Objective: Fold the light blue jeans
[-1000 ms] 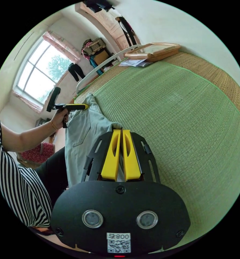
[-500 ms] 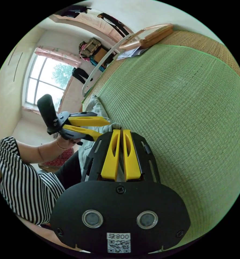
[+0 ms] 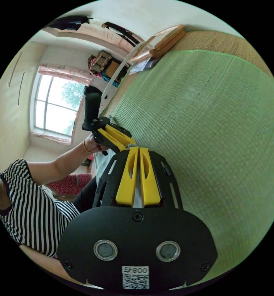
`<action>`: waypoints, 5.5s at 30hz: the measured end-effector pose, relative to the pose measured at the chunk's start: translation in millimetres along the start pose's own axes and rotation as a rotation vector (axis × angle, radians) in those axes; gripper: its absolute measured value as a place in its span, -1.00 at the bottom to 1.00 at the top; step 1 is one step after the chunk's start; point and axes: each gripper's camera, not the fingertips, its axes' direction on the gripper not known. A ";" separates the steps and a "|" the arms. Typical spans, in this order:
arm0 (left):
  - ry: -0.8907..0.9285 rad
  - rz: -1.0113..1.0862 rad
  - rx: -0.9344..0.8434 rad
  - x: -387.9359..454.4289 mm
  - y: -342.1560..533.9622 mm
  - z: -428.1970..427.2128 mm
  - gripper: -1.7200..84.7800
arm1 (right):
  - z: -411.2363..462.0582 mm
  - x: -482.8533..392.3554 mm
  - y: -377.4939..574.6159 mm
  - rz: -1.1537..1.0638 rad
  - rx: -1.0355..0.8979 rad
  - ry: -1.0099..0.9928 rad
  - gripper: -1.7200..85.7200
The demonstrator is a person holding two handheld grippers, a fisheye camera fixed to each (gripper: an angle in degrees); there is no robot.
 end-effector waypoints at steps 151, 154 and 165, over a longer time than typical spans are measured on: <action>-0.385 0.749 -0.751 320.4 -390.3 1131.4 -0.82 | -171.1 94.8 1080.0 0.881 0.899 0.397 -0.78; -0.356 0.757 -0.805 327.4 -388.1 1136.4 -0.87 | -171.0 95.0 1081.3 0.880 0.908 0.381 -0.78; -0.289 0.720 -0.753 352.6 -378.7 1089.6 -0.93 | -171.4 68.6 1070.6 0.841 0.962 0.359 -0.79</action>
